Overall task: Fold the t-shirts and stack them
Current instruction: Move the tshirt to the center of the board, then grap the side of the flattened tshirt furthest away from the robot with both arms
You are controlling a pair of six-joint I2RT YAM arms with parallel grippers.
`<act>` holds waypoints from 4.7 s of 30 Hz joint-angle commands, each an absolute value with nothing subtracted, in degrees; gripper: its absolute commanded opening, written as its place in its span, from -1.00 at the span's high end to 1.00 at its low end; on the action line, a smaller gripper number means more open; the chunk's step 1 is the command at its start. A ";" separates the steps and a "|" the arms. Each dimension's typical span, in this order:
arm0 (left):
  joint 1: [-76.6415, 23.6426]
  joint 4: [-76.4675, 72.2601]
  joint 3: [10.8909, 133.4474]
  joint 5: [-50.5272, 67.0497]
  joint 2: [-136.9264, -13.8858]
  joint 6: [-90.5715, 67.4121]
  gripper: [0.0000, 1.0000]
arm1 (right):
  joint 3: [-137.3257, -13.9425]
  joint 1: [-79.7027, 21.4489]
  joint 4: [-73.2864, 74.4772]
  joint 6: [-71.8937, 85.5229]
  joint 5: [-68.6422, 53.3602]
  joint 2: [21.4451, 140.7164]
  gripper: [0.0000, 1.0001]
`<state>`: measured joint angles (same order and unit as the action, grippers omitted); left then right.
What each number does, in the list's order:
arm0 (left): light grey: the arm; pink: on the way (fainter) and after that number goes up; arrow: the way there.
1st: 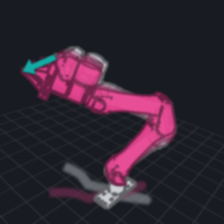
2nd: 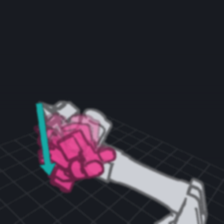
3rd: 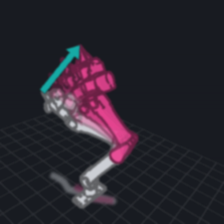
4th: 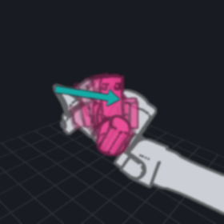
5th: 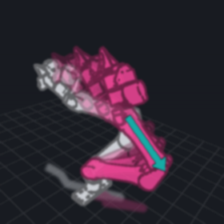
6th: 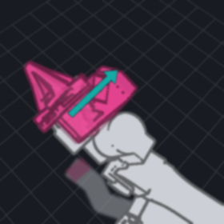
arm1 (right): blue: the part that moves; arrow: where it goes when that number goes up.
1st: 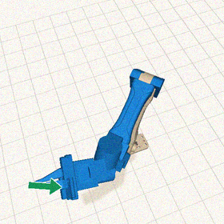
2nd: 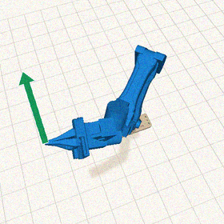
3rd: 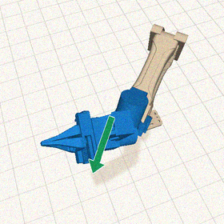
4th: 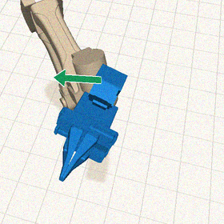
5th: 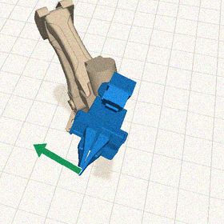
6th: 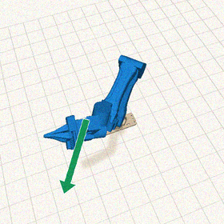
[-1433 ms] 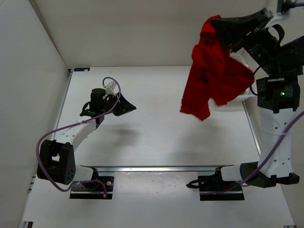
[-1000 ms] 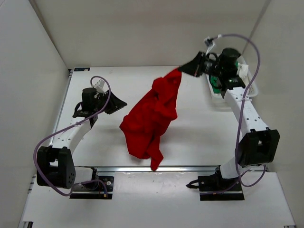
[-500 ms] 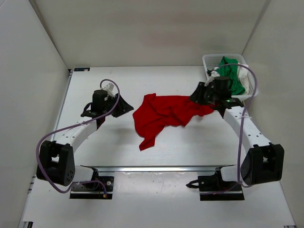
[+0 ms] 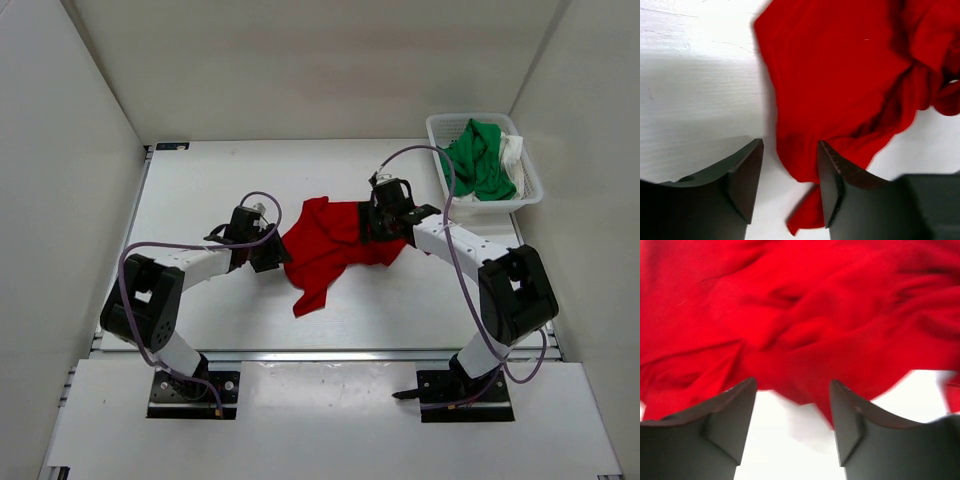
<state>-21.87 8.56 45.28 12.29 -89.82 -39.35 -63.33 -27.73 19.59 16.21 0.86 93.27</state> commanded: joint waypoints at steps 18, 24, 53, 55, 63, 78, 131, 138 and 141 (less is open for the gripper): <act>-23.56 1.58 49.66 9.32 -97.04 -43.77 1.00 | -69.78 -24.08 16.18 16.09 5.01 97.30 0.99; -22.07 1.58 51.59 9.40 -91.85 -42.89 1.00 | -67.94 -22.50 14.76 17.67 -1.64 93.43 0.69; -19.69 4.48 56.76 14.32 -86.04 -41.92 1.00 | -74.34 -22.94 21.18 17.06 0.53 99.07 0.99; -18.64 5.71 60.18 16.08 -86.04 -41.84 1.00 | -77.84 -24.42 22.93 16.70 0.44 96.87 1.00; -2.22 10.98 80.14 22.58 -82.80 -43.77 1.00 | -100.98 -30.41 32.86 11.16 -2.28 89.30 0.99; 6.95 15.82 120.57 33.57 -89.55 -52.73 1.00 | -63.89 -21.24 9.14 25.23 -25.59 82.69 1.00; 2.55 20.49 129.34 13.89 -124.73 -39.12 -0.51 | -144.78 -4.30 46.32 16.98 -25.50 131.06 0.19; -2.54 17.88 95.20 8.10 -106.49 -35.15 -0.13 | -110.10 -8.79 34.13 13.18 -15.98 117.00 0.69; -4.57 11.27 77.56 4.22 -94.26 -36.47 0.35 | -97.68 -7.39 24.74 17.04 -16.44 111.37 1.00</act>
<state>-0.99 17.78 89.80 7.88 -106.37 -36.62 -107.02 -8.95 34.83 15.11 -18.63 115.26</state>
